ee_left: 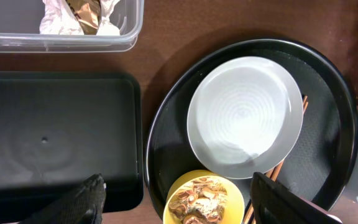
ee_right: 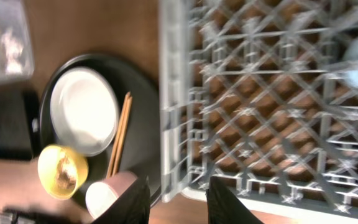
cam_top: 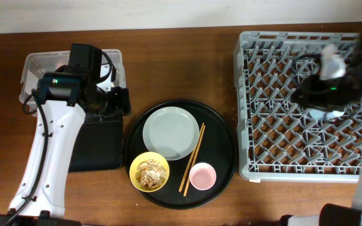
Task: Sort waste into correct bins and load items into the dishwasher rack
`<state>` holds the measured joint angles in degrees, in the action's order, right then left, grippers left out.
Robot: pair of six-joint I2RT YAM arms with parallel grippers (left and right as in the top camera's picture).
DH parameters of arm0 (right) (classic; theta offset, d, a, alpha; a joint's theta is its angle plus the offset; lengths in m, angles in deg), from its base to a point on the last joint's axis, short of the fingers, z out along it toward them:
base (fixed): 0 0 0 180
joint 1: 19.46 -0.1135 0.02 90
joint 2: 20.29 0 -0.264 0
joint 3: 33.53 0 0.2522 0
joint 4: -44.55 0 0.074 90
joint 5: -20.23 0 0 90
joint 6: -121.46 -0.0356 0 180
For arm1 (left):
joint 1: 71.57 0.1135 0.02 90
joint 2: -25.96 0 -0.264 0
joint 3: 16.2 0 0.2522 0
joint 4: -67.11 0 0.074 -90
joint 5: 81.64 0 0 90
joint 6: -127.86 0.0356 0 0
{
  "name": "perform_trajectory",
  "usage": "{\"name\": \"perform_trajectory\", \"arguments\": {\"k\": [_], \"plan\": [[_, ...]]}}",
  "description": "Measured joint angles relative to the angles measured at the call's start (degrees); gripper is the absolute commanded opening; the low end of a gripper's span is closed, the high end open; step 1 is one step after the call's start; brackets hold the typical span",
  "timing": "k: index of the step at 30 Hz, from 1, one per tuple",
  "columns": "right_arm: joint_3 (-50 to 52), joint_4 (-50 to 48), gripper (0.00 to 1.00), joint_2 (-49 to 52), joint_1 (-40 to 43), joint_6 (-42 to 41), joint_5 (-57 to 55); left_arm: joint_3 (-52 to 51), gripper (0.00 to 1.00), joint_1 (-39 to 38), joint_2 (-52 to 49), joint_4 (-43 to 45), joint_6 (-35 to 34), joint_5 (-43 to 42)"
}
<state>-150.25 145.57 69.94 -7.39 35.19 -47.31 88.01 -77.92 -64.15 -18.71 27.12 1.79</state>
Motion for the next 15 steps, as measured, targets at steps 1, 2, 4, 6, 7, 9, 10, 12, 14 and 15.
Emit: {"name": "perform_trajectory", "arguments": {"k": [1, 2, 4, 6, 7, 9, 10, 12, 14, 15], "plan": [[0.00, 0.81, 0.35, 0.04, -2.40, -0.02, -0.48, 0.00, 0.73, 0.00, 0.00, -0.07, 0.00, -0.02], [0.04, 1.86, 0.36, 0.04, -5.42, -0.24, -1.46, 0.00, 0.73, 0.00, 0.00, -0.39, 0.00, -0.02], [0.55, 3.32, 0.36, 0.02, -10.60, -1.55, -4.74, 0.00, 0.73, -0.46, 0.00, -1.01, 0.00, 0.07], [2.08, 4.31, 0.36, 0.04, -15.19, -4.35, -9.73, -0.02, 0.73, -2.91, 0.00, -1.05, -0.02, 0.20], [2.86, 4.28, 0.37, 0.02, -16.35, -5.38, -10.93, -0.35, 0.73, -4.61, 0.00, -0.87, -0.02, 0.20], [5.42, 4.07, 0.38, 0.02, -17.75, -7.41, -12.83, -2.21, 0.74, -8.50, 0.00, -0.72, 0.00, -0.22], [6.88, 3.61, 0.38, 0.02, -17.94, -8.28, -13.42, -3.28, 0.74, -10.36, -0.07, -0.70, 0.00, -0.52], [10.08, 2.47, 0.38, 0.02, -18.10, -9.77, -14.16, -5.33, 0.76, -14.12, -0.13, 0.13, 0.00, -1.36], [15.89, 0.37, 0.39, -0.31, -18.10, -11.08, -14.82, -7.78, 0.80, -19.10, -0.22, 1.20, -0.04, -2.43], [18.36, -0.70, 0.39, -0.83, -18.10, -11.45, -14.97, -8.74, 0.83, -20.92, -0.22, 1.84, -0.04, -2.58]]}}
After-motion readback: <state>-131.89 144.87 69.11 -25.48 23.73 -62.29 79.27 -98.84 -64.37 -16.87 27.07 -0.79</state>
